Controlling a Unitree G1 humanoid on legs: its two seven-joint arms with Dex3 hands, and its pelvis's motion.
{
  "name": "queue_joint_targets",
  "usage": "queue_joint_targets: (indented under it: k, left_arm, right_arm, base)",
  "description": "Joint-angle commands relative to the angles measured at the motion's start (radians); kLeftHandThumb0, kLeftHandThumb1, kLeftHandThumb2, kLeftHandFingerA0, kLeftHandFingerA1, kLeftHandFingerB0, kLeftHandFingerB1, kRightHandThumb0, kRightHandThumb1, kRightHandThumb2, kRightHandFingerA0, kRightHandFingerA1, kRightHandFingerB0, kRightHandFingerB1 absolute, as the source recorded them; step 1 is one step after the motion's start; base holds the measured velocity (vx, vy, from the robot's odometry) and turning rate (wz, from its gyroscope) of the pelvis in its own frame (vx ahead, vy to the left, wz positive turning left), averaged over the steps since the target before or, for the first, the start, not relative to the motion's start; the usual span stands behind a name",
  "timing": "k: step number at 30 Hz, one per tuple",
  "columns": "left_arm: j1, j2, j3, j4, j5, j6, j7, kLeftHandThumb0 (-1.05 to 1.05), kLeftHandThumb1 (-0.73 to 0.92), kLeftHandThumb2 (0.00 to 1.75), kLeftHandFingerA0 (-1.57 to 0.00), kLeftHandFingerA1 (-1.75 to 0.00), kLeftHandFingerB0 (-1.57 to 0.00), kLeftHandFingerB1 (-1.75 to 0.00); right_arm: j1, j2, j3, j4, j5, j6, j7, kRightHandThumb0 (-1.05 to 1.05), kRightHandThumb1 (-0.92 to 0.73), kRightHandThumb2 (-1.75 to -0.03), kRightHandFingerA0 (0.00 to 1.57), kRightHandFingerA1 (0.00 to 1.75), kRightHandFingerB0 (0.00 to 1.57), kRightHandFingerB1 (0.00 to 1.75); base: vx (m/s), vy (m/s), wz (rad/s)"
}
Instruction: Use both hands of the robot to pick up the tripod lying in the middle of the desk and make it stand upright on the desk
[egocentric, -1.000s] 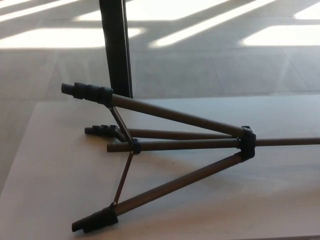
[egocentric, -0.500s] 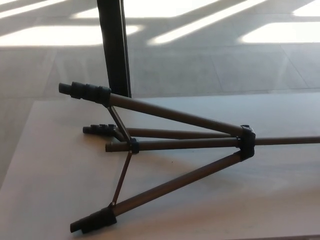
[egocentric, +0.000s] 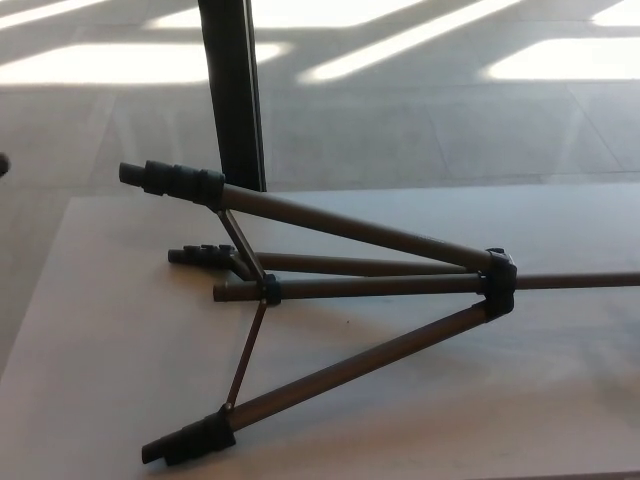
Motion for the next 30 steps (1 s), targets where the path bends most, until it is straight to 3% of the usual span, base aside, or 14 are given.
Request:
queue_joint_targets:
  k: [1, 8, 9, 13, 14, 15, 16, 17, 19, 23, 25, 27, 28, 30]
  left_arm:
    - [-0.481, 0.168, -0.43, -0.112, 0.21, -0.055, -0.298, -0.6, 0.61, 0.58, -0.57, -0.56, -0.51, -0.46]
    - [-0.648, 0.055, -0.59, 0.055, 0.274, -0.134, -0.298, -0.56, 0.59, 0.58, -0.58, -0.63, -0.52, -0.51]
    - [-0.655, 0.047, -0.599, 0.071, 0.273, -0.142, -0.293, -0.58, 0.6, 0.58, -0.58, -0.63, -0.52, -0.5]
    - [-0.681, 0.054, -0.656, 0.085, 0.305, -0.12, -0.27, -0.61, 0.61, 0.59, -0.58, -0.62, -0.49, -0.48]
    - [-0.683, 0.053, -0.666, 0.094, 0.313, -0.138, -0.264, -0.63, 0.62, 0.59, -0.56, -0.63, -0.48, -0.5]
    - [-0.688, 0.069, -0.697, 0.1, 0.351, -0.161, -0.263, -0.68, 0.64, 0.6, -0.55, -0.65, -0.47, -0.5]
    - [-0.694, 0.083, -0.725, 0.113, 0.378, -0.194, -0.262, -0.69, 0.48, 0.92, -0.49, -0.69, -0.43, -0.6]
    - [-0.698, 0.091, -0.739, 0.114, 0.395, -0.198, -0.265, -0.74, 0.66, 0.6, -0.46, -0.67, -0.44, -0.5]
    - [-0.715, 0.133, -0.809, 0.11, 0.472, -0.22, -0.287, -0.78, 0.71, 0.62, -0.34, -0.66, -0.37, -0.48]
    - [-0.726, 0.238, -0.955, 0.09, 0.678, -0.35, -0.306, -0.84, 0.73, 0.62, -0.34, -0.59, -0.35, -0.44]
    - [-0.73, 0.276, -1.009, 0.063, 0.75, -0.351, -0.342, -0.87, 0.72, 0.62, -0.25, -0.54, -0.29, -0.39]
    - [-0.747, 0.313, -1.061, 0.033, 0.801, -0.344, -0.422, -0.92, 0.74, 0.64, -0.21, -0.53, -0.25, -0.37]
    - [-0.731, 0.36, -1.12, -0.01, 0.908, -0.377, -0.471, -0.9, 0.52, 0.98, -0.1, -0.52, -0.19, -0.45]
    - [-0.733, 0.368, -1.125, -0.015, 0.907, -0.371, -0.47, -0.9, 0.52, 0.98, -0.1, -0.52, -0.19, -0.45]
  right_arm:
    - [-0.007, 0.015, 0.236, -0.361, 0.127, 0.219, -0.054, -0.66, -0.62, -0.59, 0.72, 0.6, 0.58, 0.39]
    - [-0.06, 0.133, 0.308, -0.336, 0.211, 0.33, -0.164, -0.73, -0.63, -0.59, 0.68, 0.64, 0.55, 0.39]
    - [-0.067, 0.132, 0.32, -0.329, 0.202, 0.338, -0.159, -0.78, -0.5, -0.75, 0.66, 0.67, 0.5, 0.46]
    - [-0.077, 0.13, 0.346, -0.314, 0.188, 0.346, -0.135, -0.72, -0.65, -0.6, 0.65, 0.64, 0.56, 0.39]
    - [-0.074, 0.132, 0.347, -0.311, 0.19, 0.345, -0.132, -0.71, -0.5, -0.92, 0.63, 0.7, 0.52, 0.54]
    - [-0.068, 0.143, 0.35, -0.315, 0.189, 0.349, -0.148, -0.72, -0.5, -0.91, 0.63, 0.69, 0.54, 0.54]
    - [-0.061, 0.144, 0.353, -0.311, 0.185, 0.341, -0.142, -0.71, -0.65, -0.6, 0.67, 0.64, 0.59, 0.39]
    - [-0.058, 0.146, 0.354, -0.31, 0.184, 0.339, -0.143, -0.71, -0.65, -0.6, 0.68, 0.64, 0.59, 0.39]
    - [-0.04, 0.157, 0.357, -0.297, 0.172, 0.318, -0.132, -0.7, -0.66, -0.6, 0.67, 0.66, 0.56, 0.4]
    - [0.001, 0.179, 0.338, -0.294, 0.192, 0.331, -0.153, -0.7, -0.63, -0.6, 0.67, 0.67, 0.55, 0.4]
    - [0.009, 0.168, 0.33, -0.302, 0.182, 0.332, -0.152, -0.7, -0.65, -0.6, 0.66, 0.66, 0.57, 0.4]
    - [0.005, 0.174, 0.318, -0.304, 0.191, 0.335, -0.166, -0.69, -0.65, -0.6, 0.66, 0.65, 0.56, 0.4]
    - [0.006, 0.175, 0.315, -0.315, 0.17, 0.333, -0.184, -0.7, -0.64, -0.59, 0.68, 0.64, 0.57, 0.4]
    - [0.003, 0.175, 0.317, -0.316, 0.17, 0.335, -0.185, -0.7, -0.64, -0.59, 0.68, 0.64, 0.57, 0.4]
  base:
    - [0.0, 0.0, 0.0]
    - [0.0, 0.0, 0.0]
    - [0.0, 0.0, 0.0]
    - [0.0, 0.0, 0.0]
    - [0.0, 0.0, 0.0]
    - [0.0, 0.0, 0.0]
    - [0.0, 0.0, 0.0]
    - [0.0, 0.0, 0.0]
    - [0.0, 0.0, 0.0]
    - [0.0, 0.0, 0.0]
    - [0.0, 0.0, 0.0]
    - [0.0, 0.0, 0.0]
    - [0.0, 0.0, 0.0]
    - [0.0, 0.0, 0.0]
